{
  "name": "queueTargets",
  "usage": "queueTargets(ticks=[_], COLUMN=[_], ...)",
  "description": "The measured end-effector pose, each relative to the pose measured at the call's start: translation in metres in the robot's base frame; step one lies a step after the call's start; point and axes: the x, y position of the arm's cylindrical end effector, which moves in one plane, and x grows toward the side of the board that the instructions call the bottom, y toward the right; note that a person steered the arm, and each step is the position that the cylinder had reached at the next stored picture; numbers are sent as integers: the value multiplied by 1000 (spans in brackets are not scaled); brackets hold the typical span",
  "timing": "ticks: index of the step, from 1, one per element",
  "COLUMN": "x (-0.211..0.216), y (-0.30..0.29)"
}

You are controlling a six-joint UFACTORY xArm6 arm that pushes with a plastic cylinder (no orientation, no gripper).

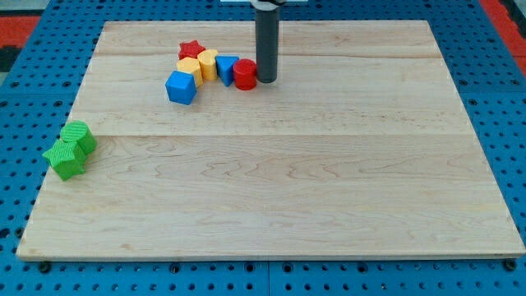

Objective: Move your arm to the bottom left

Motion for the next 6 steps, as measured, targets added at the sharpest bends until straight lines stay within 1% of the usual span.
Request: queueTargets(ticks=[1, 3, 4, 5, 6], x=[-2, -9, -9, 41, 165], y=[-26, -49, -42, 1, -48])
